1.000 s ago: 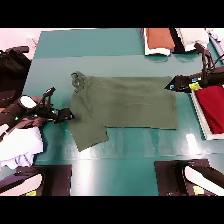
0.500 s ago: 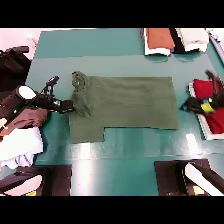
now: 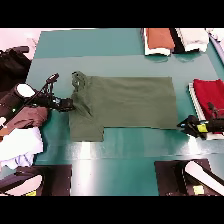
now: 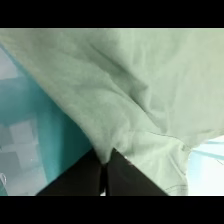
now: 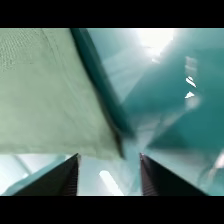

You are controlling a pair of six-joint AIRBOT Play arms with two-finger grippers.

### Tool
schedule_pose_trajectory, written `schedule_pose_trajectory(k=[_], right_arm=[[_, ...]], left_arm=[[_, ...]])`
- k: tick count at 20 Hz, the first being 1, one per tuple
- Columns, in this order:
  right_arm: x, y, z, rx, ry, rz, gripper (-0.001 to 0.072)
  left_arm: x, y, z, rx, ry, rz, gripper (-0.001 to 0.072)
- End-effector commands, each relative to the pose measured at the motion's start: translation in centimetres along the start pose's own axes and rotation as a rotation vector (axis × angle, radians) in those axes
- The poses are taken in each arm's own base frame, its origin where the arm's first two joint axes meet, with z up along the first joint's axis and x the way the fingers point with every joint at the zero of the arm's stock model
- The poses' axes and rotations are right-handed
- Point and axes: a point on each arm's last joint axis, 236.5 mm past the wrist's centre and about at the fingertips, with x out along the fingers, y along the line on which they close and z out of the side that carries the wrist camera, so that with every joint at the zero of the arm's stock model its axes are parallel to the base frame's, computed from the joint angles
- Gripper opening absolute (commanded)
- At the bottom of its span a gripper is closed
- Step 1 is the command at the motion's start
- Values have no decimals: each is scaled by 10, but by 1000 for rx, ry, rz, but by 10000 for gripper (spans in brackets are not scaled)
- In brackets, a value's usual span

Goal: Fold the shirts.

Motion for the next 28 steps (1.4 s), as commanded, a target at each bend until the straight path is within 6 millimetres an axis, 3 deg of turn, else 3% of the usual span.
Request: schedule_pose_trajectory(k=[1, 4, 6, 8, 10, 11, 13, 14, 16, 17, 19, 21, 23, 24, 26, 28], right_arm=[[27, 16, 3, -65, 42, 8, 340], [32, 49, 11, -225, 40, -16, 61], [18, 81, 21, -345, -12, -14, 18], [-21, 127, 36, -480, -139, 8, 18], [-82, 179, 47, -616, -320, 37, 18], [-123, 208, 49, -689, -439, 54, 18], [-212, 262, 35, -824, -685, 84, 18], [-259, 288, 21, -886, -822, 104, 18], [-339, 324, -18, -970, -1052, 142, 18], [-375, 335, -40, -996, -1155, 151, 18], [-425, 340, -72, -1007, -1298, 120, 18], [-457, 336, -91, -981, -1384, 72, 18], [-472, 331, -100, -961, -1411, 41, 18], [-471, 332, -100, -958, -1384, 36, 17], [-460, 330, -91, -955, -1299, 6, 17], [-440, 327, -67, -944, -1182, -32, 17]], left_arm=[[0, -1, 1, 2, -2, -1, 23], [-2, -2, 3, 6, -4, -1, 22], [-15, -11, 14, 29, -29, -9, 22], [-56, -35, 42, 97, -155, -19, 21], [-131, -68, 77, 198, -367, 0, 22], [-177, -88, 90, 253, -481, 11, 22], [-286, -135, 101, 374, -750, 24, 22], [-340, -159, 96, 429, -880, 26, 21], [-449, -209, 67, 533, -1138, 6, 22], [-491, -227, 48, 573, -1241, -3, 22], [-558, -253, 11, 626, -1410, -17, 21], [-607, -266, -17, 631, -1542, -26, 20], [-638, -267, -31, 617, -1642, -5, 19], [-643, -264, -30, 600, -1658, 5, 19], [-620, -248, -8, 563, -1570, 57, 20], [-562, -220, 30, 509, -1363, 127, 21]])
